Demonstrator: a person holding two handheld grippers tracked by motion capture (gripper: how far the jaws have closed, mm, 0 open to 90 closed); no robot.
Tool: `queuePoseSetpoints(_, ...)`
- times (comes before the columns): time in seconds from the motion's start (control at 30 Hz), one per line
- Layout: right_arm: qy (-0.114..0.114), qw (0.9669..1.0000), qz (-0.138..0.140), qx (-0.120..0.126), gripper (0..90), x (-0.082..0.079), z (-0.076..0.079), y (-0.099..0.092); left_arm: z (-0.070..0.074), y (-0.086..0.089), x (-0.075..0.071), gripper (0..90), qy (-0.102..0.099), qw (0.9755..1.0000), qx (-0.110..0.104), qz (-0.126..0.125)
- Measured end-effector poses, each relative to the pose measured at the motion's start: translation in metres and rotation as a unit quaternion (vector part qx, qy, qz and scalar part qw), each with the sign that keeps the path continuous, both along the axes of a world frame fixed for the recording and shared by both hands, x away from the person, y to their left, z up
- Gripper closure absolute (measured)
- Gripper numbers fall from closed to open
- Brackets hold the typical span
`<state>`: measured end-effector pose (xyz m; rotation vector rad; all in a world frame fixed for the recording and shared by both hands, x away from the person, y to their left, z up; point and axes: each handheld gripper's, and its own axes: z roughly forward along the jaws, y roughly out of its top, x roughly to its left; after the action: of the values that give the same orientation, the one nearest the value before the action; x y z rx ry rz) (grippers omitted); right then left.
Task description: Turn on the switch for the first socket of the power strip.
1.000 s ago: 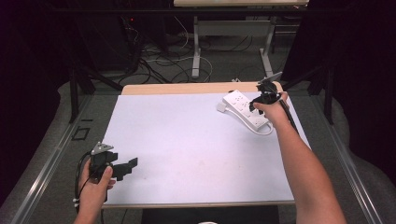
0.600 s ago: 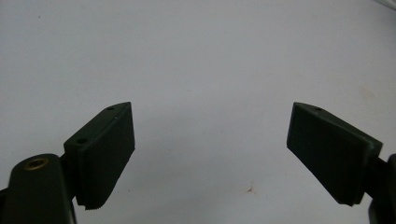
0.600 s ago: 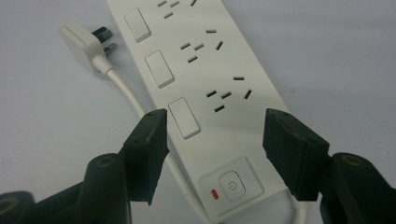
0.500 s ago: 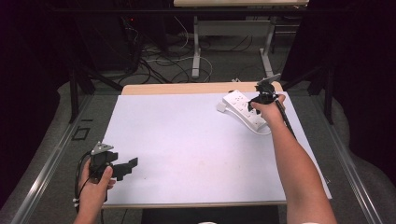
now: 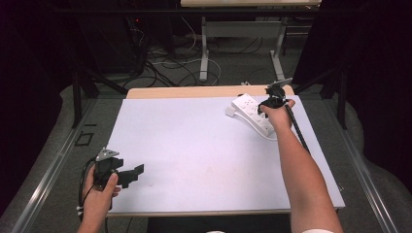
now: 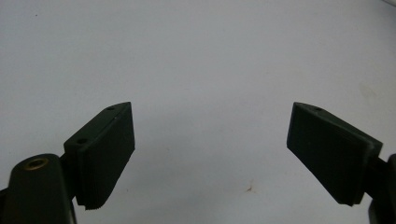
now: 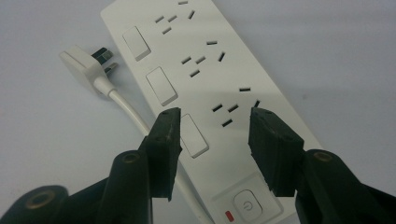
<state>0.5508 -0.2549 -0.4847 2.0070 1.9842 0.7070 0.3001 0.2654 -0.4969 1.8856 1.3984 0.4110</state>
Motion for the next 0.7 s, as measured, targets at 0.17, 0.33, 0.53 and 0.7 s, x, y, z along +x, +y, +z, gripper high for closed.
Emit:
queuePoseSetpoints(0.17, 0.006, 1.0000, 0.000, 0.002, 58.6, 0.001, -0.002, 0.002, 0.000, 0.000, 0.000, 15.1, 0.000, 1.0000, -0.001, 0.000)
queuePoseSetpoints(0.33, 0.006, 1.0000, 0.000, 0.005, 63.6, 0.001, -0.005, 0.004, 0.000, 0.000, 0.000, 15.1, 0.000, 1.0000, -0.001, 0.000)
queuePoseSetpoints(0.53, 0.019, 0.9998, 0.001, 0.007, 69.7, 0.002, -0.009, 0.007, -0.001, 0.000, 0.000, 15.1, -0.001, 1.0000, -0.001, -0.003)
queuePoseSetpoints(0.7, 0.023, 0.9997, 0.006, -0.007, 76.7, 0.003, -0.013, 0.008, -0.001, -0.001, 0.000, 15.1, 0.001, 1.0000, -0.001, -0.003)
